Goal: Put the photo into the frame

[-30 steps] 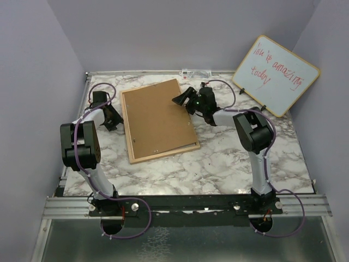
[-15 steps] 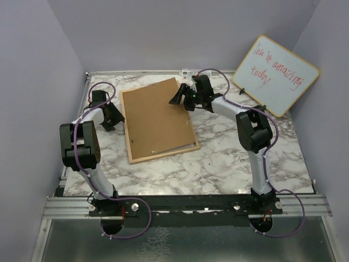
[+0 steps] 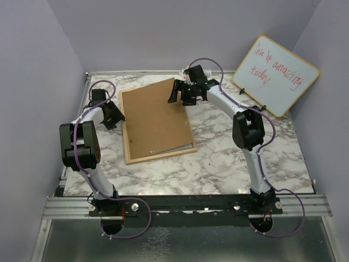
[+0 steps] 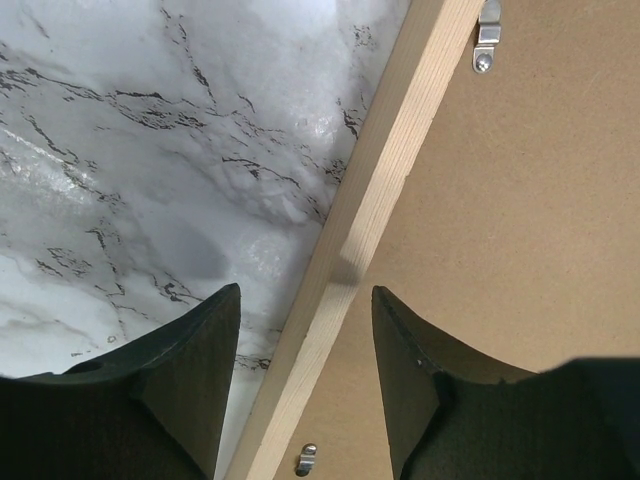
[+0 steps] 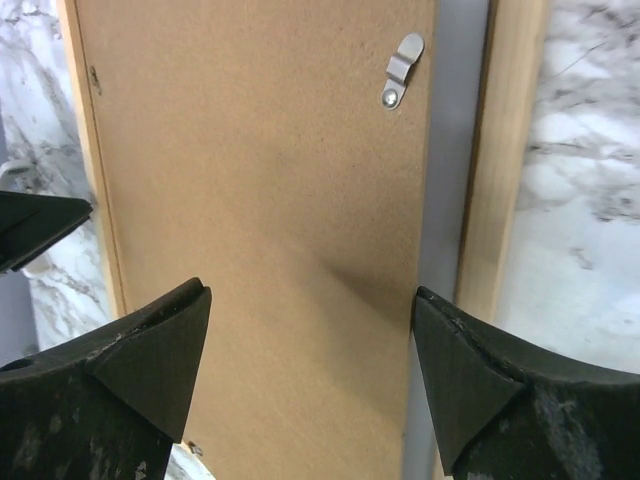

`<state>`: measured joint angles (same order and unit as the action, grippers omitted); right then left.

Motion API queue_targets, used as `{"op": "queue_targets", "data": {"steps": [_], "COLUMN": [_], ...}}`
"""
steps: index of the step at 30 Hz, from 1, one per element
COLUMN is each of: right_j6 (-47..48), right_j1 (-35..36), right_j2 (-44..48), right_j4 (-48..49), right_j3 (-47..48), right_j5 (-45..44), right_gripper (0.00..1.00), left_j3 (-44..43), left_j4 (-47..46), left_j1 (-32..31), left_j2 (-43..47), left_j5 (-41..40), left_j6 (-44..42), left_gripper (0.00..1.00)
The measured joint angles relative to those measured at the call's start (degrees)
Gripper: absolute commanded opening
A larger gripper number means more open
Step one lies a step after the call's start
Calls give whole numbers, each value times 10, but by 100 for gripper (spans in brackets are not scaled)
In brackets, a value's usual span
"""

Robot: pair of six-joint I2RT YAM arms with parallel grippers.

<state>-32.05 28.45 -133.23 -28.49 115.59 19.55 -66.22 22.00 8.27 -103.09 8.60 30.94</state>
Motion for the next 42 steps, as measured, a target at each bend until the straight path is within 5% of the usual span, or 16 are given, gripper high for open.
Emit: {"op": "queue_targets", "data": {"steps": [11,16,25,42], "right_j6": [77,86,85,61], "right_j1": [1,1,1,-44], "right_j2": [2,3,3,245], "right_j4": [-114,-113,-66,-11], "right_j3": [3,-16,-49,-404], "right_j5": [-70,-90,-52,-61], "right_gripper": [86,86,75,71], "left_j3": [-19,-34,-64,-22], "left_j4": [4,4,-2,-36], "left_j1": [0,0,-7,-132], "left_j2": [0,-14,-68,-44], "left_j5": [0,11,111,126], "left_j6": [-4,-6,-18,-31], "left_gripper": [64,74,72,68]}}
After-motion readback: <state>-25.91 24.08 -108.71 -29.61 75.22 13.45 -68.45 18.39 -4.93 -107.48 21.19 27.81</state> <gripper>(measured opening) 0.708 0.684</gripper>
